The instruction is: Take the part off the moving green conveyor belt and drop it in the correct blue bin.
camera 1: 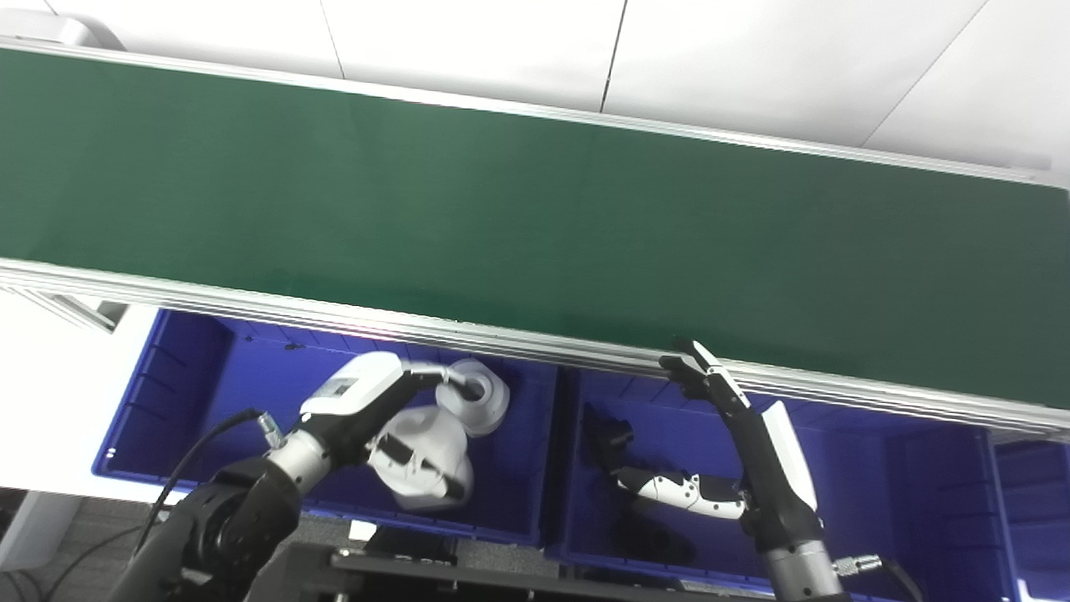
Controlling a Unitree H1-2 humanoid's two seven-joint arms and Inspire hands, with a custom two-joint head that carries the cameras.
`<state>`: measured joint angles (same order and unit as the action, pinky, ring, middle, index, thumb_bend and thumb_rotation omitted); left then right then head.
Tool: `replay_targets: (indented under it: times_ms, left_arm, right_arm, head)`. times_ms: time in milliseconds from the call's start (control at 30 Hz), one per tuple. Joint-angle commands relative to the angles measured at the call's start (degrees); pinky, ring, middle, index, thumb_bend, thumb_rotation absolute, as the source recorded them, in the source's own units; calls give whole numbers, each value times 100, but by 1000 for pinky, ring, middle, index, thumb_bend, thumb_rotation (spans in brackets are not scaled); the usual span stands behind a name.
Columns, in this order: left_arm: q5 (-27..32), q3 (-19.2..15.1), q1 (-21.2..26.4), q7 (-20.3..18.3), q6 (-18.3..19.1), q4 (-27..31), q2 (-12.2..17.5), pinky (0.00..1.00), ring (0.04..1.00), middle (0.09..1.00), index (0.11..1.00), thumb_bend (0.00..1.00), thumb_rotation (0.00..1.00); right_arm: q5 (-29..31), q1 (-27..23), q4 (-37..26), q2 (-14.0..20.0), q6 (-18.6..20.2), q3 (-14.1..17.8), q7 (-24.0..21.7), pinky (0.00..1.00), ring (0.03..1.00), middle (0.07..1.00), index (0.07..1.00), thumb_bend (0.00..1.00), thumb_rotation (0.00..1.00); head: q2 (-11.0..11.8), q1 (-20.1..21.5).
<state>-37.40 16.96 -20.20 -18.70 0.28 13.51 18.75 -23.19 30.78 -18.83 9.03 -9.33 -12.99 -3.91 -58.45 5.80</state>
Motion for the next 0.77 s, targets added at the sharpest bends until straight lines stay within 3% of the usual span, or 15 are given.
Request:
replay_targets:
  times_ms: [0,67,167,233,333,433,667,733]
  left_arm:
    - [428,-103,-23,6,51,217,-64,1000,1000,1000,992,796,509]
    - [849,-170,-50,35,-58,151,-118,952,1000,1000,993,812,502]
    - [1422,-276,-67,158,-433,-80,-165,591,855,1000,994,812,491]
    - [1757,-371,-49,201,-602,-242,-190,512,812,1000,985,798,466]
    - [2013,-467,-13,249,-759,-392,-201,631,913,1000,969,792,429]
    - [2292,-562,10,325,-968,-508,-259,708,951,1000,947,796,398]
    - [2600,-572,83,306,-1685,-838,-205,708,905,966,915,802,386]
    - [2618,-557,117,300,-1924,-937,-167,749,903,955,910,803,387]
  right_arm:
    - [9,65,-223,-38,-51,14,57,770,814,826,907,777,338]
    - [-5,64,-229,-35,-30,13,38,770,815,828,906,778,337]
    - [-26,56,-247,-20,21,7,-7,768,819,835,909,790,323]
    - [1,74,-271,-49,63,27,3,764,823,843,910,795,343]
    - [55,95,-265,-115,26,61,73,771,831,858,911,787,385]
    - [44,113,-232,-152,5,91,101,770,832,860,913,758,427]
    - [25,70,-175,-157,-45,79,72,754,820,847,911,735,411]
    - [-11,61,-135,-167,-65,73,94,750,815,842,907,742,409]
  head:
    - [-4,-4]
    - [5,52]
    - [4,58]
    - [43,118]
    - [65,148]
    - [106,128]
    - [165,170]
    - [169,206]
